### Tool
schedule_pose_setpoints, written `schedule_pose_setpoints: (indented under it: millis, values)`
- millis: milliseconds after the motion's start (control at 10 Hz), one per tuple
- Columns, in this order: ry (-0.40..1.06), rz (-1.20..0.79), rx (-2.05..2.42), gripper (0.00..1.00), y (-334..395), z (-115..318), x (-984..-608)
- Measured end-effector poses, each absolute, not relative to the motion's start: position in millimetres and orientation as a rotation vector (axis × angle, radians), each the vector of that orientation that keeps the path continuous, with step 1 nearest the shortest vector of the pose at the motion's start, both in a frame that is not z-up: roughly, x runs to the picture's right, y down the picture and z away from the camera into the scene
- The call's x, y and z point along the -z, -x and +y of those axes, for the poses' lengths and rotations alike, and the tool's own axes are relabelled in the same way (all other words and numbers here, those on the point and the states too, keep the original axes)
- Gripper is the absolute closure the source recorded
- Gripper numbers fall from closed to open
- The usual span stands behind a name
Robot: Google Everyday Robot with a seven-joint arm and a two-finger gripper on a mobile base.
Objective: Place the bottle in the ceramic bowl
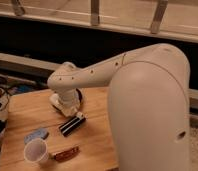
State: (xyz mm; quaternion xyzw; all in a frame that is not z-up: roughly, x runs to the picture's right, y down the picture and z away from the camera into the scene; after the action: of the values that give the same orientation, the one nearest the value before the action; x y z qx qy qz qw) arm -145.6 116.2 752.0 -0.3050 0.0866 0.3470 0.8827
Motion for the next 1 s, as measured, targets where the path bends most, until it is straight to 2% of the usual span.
schedule_pose_setpoints:
  millis: [500, 1000]
  values:
    - [0.668, 0.143, -0.711, 0.99, 152.8, 97.3, -771.8]
    - [0.690, 0.067, -0.788, 0.99, 128.6, 72.7, -788.2]
